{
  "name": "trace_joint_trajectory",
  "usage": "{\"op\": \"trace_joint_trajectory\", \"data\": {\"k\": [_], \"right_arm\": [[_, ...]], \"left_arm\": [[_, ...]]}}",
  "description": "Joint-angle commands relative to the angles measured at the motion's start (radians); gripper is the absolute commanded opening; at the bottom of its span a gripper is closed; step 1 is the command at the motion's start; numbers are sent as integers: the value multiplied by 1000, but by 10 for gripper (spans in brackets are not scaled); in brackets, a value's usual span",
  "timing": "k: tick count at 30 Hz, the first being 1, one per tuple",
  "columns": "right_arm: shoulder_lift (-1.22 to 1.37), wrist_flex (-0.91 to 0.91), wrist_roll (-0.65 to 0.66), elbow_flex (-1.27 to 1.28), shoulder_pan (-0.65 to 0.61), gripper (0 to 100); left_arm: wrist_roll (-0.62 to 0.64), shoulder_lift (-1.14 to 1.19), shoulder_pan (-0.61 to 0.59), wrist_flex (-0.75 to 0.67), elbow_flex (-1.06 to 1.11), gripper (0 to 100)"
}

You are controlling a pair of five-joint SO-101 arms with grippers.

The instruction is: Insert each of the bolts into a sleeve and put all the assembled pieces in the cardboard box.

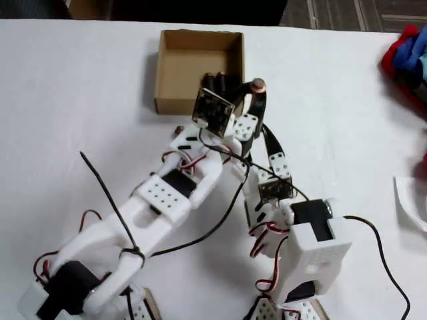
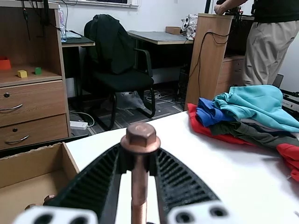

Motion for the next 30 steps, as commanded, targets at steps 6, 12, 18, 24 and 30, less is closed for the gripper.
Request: {"op": "trace_joint_trajectory", "data": {"k": [6, 12, 18, 24, 30], "right_arm": [[-10, -33, 9, -8, -5, 19], [-10, -33, 9, -8, -4, 19], [-10, -33, 9, -8, -4, 19], [-10, -33, 9, -8, -4, 19], [-10, -33, 9, -8, -4, 19]], "left_arm": [[5, -63, 37, -6, 53, 24], [0, -55, 31, -5, 64, 24], [0, -55, 21, 25, 71, 24], [3, -55, -25, 87, 96, 24], [5, -55, -34, 166, 94, 24]]}}
